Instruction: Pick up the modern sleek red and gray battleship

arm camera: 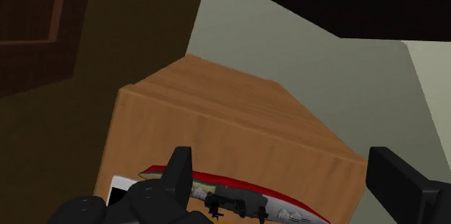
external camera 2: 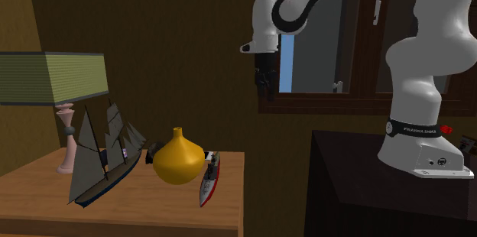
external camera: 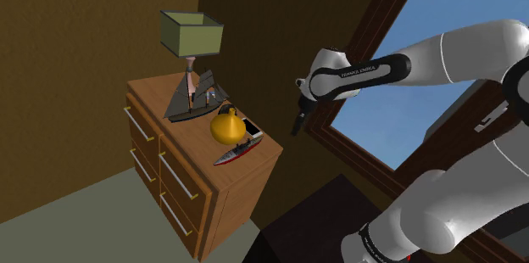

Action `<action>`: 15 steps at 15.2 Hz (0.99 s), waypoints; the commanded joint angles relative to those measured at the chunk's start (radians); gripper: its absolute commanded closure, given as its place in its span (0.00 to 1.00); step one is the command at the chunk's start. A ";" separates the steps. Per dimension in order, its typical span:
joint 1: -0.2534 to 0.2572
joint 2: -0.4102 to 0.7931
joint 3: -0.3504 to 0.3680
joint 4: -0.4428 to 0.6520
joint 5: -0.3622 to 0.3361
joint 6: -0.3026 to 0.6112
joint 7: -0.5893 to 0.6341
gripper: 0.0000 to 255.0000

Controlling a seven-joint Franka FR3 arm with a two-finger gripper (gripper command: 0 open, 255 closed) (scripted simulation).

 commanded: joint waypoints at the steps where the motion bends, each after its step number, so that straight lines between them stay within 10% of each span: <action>1: 0.007 0.084 -0.007 0.032 0.020 0.063 -0.069 0.00; 15: -0.032 0.632 0.092 0.406 0.151 0.295 -0.467 0.00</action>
